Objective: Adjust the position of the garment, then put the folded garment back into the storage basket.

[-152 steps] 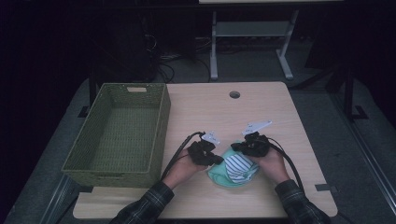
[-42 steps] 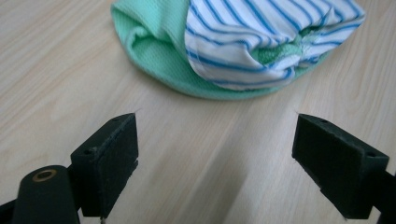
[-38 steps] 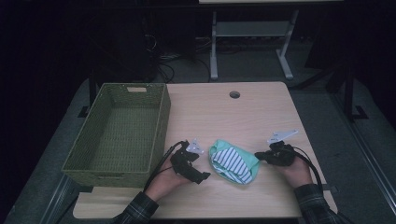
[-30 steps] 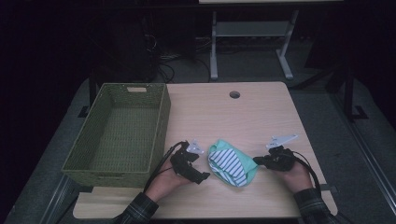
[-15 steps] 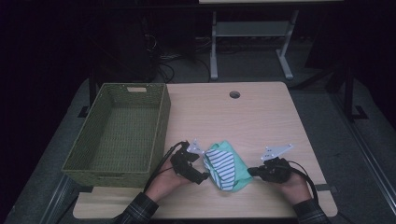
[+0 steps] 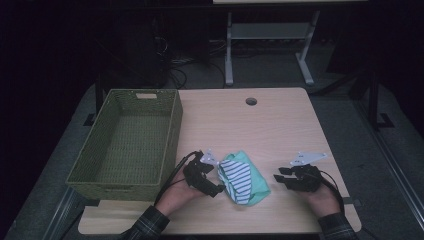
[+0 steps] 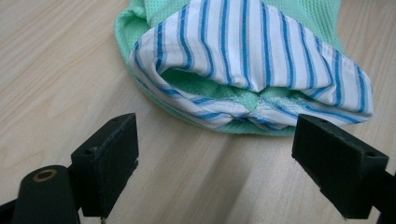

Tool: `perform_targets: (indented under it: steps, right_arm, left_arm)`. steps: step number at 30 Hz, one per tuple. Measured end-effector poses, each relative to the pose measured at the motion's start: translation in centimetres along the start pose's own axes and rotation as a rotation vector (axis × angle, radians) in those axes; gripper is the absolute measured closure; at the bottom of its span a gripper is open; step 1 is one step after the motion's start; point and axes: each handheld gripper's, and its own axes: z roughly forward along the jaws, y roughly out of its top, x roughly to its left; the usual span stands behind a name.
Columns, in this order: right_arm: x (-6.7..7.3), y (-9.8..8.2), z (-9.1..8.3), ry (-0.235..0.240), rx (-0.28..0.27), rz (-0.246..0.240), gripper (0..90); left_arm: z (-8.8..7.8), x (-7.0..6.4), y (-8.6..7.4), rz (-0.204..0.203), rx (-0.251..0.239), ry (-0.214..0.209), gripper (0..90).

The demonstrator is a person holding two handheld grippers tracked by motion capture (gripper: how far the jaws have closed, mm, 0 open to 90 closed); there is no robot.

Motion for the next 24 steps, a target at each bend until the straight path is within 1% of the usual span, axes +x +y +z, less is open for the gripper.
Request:
perform_targets:
  steps: [2,4,6,7,8,12,15,17,18,20,23,24]
  right_arm:
    - [-0.6,-0.5,-0.1,-0.028,0.004,0.024,48.4]
    - [-1.1,-1.0,-0.3,-0.065,0.003,0.036,40.4]
    - [-1.6,-1.4,-0.4,-0.107,0.01,0.056,33.0]
    - [-1.9,-1.6,-0.5,-0.125,0.009,0.057,29.7]
    - [-2.1,-1.8,-0.6,-0.137,0.006,0.077,27.3]
    - [-3.1,-2.6,-0.9,-0.174,0.006,0.109,23.1]
    - [-3.9,-3.1,-0.9,-0.193,0.016,0.136,21.4]
    - [-4.3,-3.2,-0.8,-0.2,0.013,0.148,18.9]
    - [-4.4,-3.3,-0.8,-0.201,0.006,0.152,18.0]
    - [-4.5,-3.5,-0.8,-0.205,-0.006,0.155,16.4]
    - [-4.5,-3.9,-0.7,-0.212,-0.04,0.158,14.1]
    - [-4.5,-3.9,-0.7,-0.214,-0.041,0.157,14.0]
  left_arm:
    - [-0.1,-0.1,0.1,0.006,0.002,0.001,13.9]
    - [-0.1,-0.1,0.2,0.013,0.003,0.002,13.9]
    - [-0.1,-0.1,0.3,0.008,-0.005,-0.001,13.9]
    - [-0.1,-0.2,0.3,0.008,-0.002,-0.003,13.9]
    - [-0.2,-0.2,0.4,0.011,-0.006,-0.004,13.9]
    - [-0.5,-0.3,0.9,0.019,-0.023,-0.005,13.9]
    - [-0.7,-0.6,1.7,0.031,-0.042,-0.011,14.0]
    - [-0.7,-0.7,2.1,0.042,-0.045,-0.013,14.0]
    - [-0.6,-0.9,2.3,0.04,-0.052,-0.014,14.0]
    - [-0.6,-1.0,2.6,0.055,-0.044,-0.018,14.0]
    - [-0.1,-1.3,2.9,0.067,-0.042,-0.022,14.0]
    - [0.1,-1.4,3.0,0.073,-0.037,-0.022,14.0]
